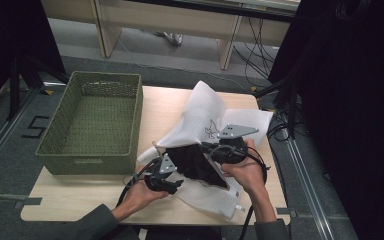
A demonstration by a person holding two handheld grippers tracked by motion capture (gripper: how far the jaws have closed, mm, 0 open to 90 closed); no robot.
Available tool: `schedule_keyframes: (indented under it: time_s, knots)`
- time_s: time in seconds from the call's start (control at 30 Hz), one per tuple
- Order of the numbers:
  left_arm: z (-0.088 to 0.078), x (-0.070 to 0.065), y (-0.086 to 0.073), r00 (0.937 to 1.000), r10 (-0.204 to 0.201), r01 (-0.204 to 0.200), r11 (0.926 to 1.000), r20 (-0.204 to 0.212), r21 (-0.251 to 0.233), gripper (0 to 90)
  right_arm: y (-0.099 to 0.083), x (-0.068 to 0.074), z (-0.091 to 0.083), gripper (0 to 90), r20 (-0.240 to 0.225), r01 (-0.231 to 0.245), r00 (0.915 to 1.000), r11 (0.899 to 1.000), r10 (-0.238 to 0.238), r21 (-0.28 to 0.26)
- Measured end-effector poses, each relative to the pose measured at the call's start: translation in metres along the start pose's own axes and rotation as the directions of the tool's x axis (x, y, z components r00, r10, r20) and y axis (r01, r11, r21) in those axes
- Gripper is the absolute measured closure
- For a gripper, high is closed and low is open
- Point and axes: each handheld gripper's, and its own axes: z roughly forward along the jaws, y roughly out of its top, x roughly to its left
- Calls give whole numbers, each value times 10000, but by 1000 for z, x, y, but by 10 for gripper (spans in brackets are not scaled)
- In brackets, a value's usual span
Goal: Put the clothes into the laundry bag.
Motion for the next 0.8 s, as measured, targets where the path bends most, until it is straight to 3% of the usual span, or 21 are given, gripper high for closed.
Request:
schedule_keyframes:
  time_s: [0.1, 0.17, 0.2, 0.37, 0.57, 0.6, 0.63, 0.67, 0.7, 0.73, 0.77, 0.8]
  knots:
    - [-2, 0, -1, 9997, 42, -37, 9998, 242, -213, 582, 0, 1, 1, 872, -113, 23, 9999, 9999, -22, 125]
    - [1, 1, 3, 9990, 368, -358, 9988, 261, -348, 678, 0, 1, 2, 871, -115, 15, 9999, 9999, -13, 140]
    - [3, -1, 5, 9996, 163, -153, 9990, 241, -432, 723, 0, 2, 1, 871, -112, -80, 9999, 9998, 82, 171]
    - [25, -6, 18, 9992, 262, -245, 9982, 301, -544, 819, 0, 1, 1, 871, -108, 25, 9999, 9999, -24, 123]
    - [56, -4, 30, 9969, 601, -622, 9972, -517, -409, 885, 0, 1, 1, 871, -86, -64, 9999, 9999, 65, 145]
    - [60, -1, 32, 9956, 753, -773, 9964, -554, -346, 885, 0, 2, 1, 871, -104, -100, 9999, 9998, 101, 151]
    - [62, 1, 33, 9909, 1009, -1035, 9943, -889, -242, 885, 0, 1, 1, 871, -124, 30, 9999, 9999, -29, 114]
    - [65, 2, 34, 9852, 983, -1034, 9942, -1407, -292, 885, 0, 1, 1, 871, -131, 27, 9999, 9999, -25, 117]
    - [67, -1, 34, 9846, 558, -621, 9975, -1655, -331, 884, 0, 1, 1, 872, -127, 33, 9999, 9999, -32, 117]
    - [69, 0, 35, 9836, 652, -707, 9971, -1681, -266, 884, 0, 1, 1, 872, -116, 21, 9999, 9999, -20, 122]
    - [70, 0, 35, 9878, 531, -584, 9978, -1463, -320, 883, 0, 2, 0, 871, -63, -192, 9998, 9997, 193, 163]
    - [69, 0, 34, 9892, 404, -450, 9985, -1410, -298, 880, 0, 0, 1, 872, -77, -63, 9999, 9999, 64, 83]
